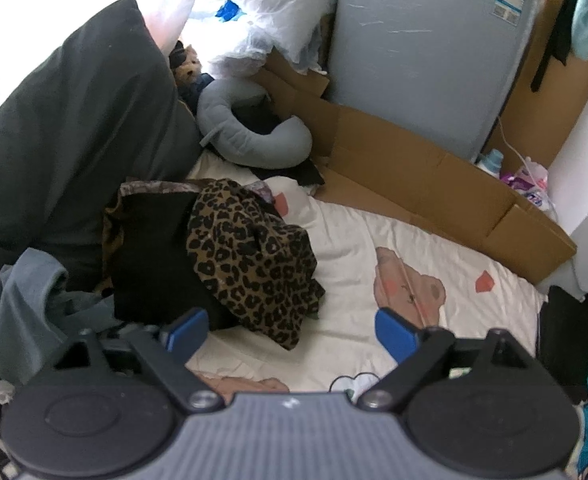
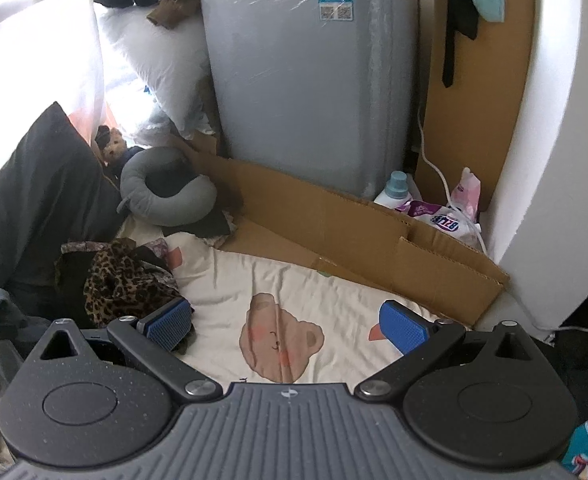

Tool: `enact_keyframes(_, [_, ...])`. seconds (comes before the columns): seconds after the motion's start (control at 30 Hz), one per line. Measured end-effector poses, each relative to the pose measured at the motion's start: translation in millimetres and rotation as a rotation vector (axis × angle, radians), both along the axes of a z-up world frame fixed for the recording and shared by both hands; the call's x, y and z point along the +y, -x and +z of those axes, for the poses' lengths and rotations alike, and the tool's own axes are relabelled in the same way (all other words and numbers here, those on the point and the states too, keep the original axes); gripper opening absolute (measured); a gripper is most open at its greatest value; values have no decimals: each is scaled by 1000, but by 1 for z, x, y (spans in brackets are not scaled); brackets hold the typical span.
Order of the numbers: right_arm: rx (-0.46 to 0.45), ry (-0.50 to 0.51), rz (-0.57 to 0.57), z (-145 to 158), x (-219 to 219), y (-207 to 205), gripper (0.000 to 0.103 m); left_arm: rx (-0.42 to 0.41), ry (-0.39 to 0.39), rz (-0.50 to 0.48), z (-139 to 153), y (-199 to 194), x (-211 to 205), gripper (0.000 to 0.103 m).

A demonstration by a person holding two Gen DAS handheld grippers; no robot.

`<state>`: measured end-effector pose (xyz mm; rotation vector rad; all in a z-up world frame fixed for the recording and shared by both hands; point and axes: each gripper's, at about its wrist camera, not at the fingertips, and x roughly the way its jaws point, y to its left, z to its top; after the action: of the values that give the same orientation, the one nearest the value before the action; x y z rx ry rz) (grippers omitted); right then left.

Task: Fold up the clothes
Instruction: 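Move the left gripper toward the leopard-print garment on the clothes pile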

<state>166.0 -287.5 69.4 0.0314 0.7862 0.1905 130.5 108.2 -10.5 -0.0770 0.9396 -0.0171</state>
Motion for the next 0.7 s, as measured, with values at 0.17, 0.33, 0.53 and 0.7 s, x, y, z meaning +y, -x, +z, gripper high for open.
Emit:
enact_keyframes(0.17, [11,-28,17,-23,0,-15,103,15,-9,8,-20,-13,0,89])
enact_keyframes(0.33, [5,5,27,-50,6,-28,103,46,-9,45,-49,-26,5,90])
enact_keyframes(0.53, [36,-16,41,-83,10,-45,103,61,11,55,-81,-39,7,95])
enact_keyframes(0.7, [51,-34,49,-107,13,-57,103,65,29,55,-101,-51,5,96])
